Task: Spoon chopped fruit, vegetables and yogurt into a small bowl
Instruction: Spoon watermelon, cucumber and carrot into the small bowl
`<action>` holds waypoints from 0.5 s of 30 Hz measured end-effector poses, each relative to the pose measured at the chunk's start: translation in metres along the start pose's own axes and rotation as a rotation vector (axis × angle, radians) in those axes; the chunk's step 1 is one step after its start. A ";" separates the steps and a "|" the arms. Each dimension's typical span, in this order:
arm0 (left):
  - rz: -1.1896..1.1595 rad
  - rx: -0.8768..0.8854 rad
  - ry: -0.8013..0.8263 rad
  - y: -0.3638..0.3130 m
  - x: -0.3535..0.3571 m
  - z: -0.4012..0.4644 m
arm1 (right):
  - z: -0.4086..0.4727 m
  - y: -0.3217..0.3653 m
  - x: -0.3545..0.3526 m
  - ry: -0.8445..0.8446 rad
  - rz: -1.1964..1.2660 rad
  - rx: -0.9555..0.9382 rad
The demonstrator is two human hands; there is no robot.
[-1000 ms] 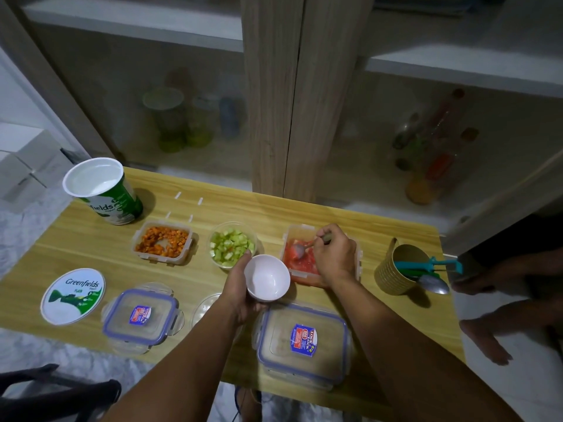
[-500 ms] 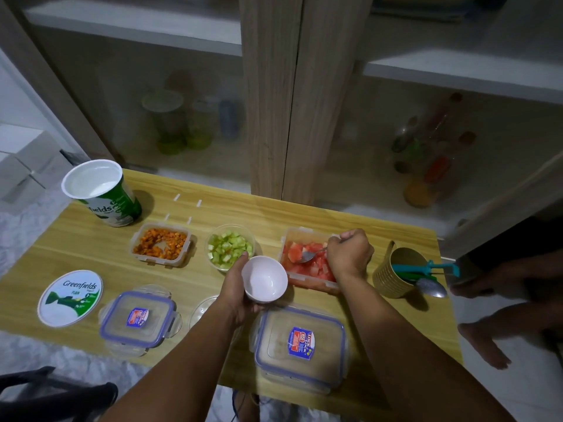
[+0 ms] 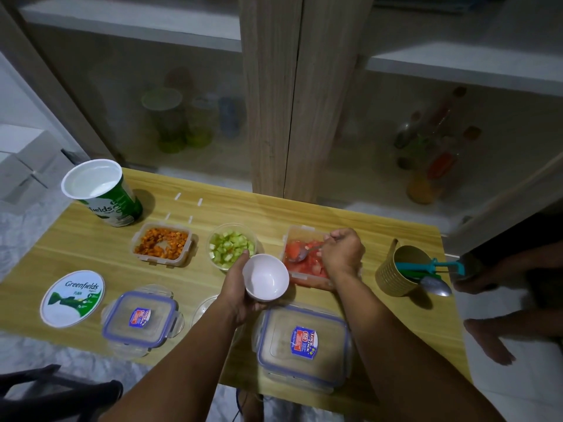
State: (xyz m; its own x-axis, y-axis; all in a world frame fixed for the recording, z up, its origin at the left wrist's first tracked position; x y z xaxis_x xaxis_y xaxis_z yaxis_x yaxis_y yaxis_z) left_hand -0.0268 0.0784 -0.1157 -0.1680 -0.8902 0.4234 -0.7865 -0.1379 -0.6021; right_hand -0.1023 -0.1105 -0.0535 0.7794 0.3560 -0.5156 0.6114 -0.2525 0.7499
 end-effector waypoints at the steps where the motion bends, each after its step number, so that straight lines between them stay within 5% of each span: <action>1: -0.003 0.001 0.003 0.000 0.000 0.000 | 0.008 -0.004 -0.002 0.012 0.026 0.038; 5: 0.014 0.010 0.017 0.001 -0.001 0.000 | 0.012 0.004 -0.019 0.030 -0.019 -0.046; 12: 0.032 0.006 0.023 0.003 -0.001 -0.005 | -0.017 0.019 -0.015 0.113 -0.510 -0.456; 15: 0.036 0.008 0.025 0.003 -0.001 -0.006 | -0.018 0.010 -0.012 0.008 -0.430 -0.316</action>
State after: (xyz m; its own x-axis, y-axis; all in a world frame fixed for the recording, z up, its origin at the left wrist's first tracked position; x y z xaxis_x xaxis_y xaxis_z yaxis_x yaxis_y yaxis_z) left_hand -0.0328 0.0813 -0.1134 -0.2108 -0.8836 0.4181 -0.7748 -0.1098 -0.6226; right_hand -0.1080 -0.1014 -0.0324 0.4657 0.3743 -0.8019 0.8035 0.2009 0.5604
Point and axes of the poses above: each hand's wrist, its own z-axis towards the middle knuckle, its own x-axis out of the palm, y = z × x, the point moved 3 cm from there along z, towards the middle knuckle, and after that the axes turned 13 degrees about x, right-handed, at the moved point
